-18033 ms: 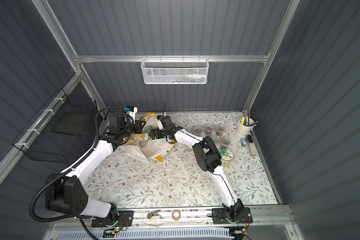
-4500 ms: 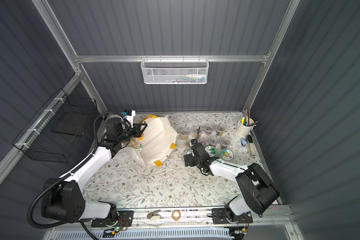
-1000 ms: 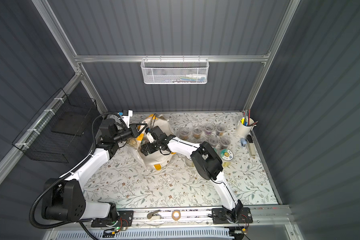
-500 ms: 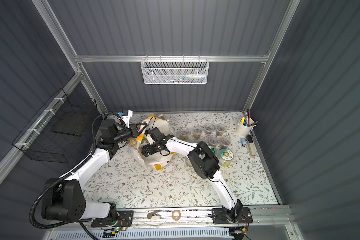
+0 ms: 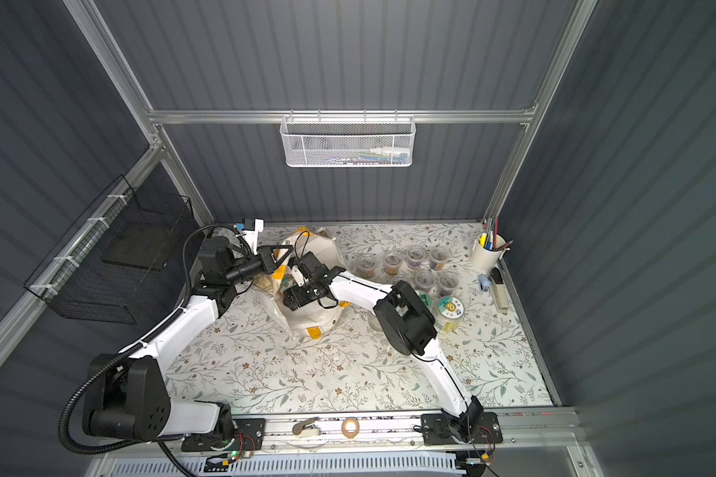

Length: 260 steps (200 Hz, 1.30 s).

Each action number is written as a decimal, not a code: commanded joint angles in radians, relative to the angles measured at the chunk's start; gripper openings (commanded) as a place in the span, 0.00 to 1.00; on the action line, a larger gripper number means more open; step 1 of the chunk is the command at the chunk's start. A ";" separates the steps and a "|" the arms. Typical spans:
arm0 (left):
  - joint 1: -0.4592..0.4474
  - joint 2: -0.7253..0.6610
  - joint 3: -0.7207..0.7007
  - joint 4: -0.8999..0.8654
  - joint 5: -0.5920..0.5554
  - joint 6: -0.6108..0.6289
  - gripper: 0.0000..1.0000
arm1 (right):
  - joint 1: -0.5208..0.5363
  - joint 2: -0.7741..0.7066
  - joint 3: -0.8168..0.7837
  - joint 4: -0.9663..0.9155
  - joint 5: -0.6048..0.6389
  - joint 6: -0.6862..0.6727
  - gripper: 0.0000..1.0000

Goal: Take out the seed jars from the canvas bag
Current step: Pick up the seed jar from the canvas bag.

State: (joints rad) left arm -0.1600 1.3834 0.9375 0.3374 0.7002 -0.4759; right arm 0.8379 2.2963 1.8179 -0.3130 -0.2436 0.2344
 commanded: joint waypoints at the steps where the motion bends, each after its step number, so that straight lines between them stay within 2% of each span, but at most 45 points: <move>1: -0.001 0.002 0.000 0.058 0.015 0.009 0.00 | -0.019 -0.092 -0.045 -0.046 -0.021 -0.031 0.80; 48: -0.001 0.014 0.003 0.047 -0.005 0.027 0.00 | -0.040 -0.224 -0.105 -0.184 -0.080 -0.094 0.81; 116: -0.001 0.051 -0.010 0.091 -0.023 0.025 0.00 | -0.043 -0.366 -0.217 -0.341 -0.056 -0.119 0.81; 188: 0.008 0.071 0.024 -0.008 -0.181 0.078 0.00 | -0.074 -0.554 -0.398 -0.489 0.016 -0.113 0.82; 220: 0.016 0.086 0.014 0.023 -0.201 0.079 0.00 | -0.097 -0.583 -0.410 -0.601 0.056 -0.101 0.82; 260: 0.022 0.097 0.007 0.032 -0.285 0.092 0.00 | -0.104 -0.576 -0.369 -0.724 0.081 -0.088 0.82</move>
State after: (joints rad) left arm -0.1493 1.4609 0.9375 0.3649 0.4904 -0.4171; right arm 0.7338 1.7267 1.4143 -0.9245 -0.1883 0.1326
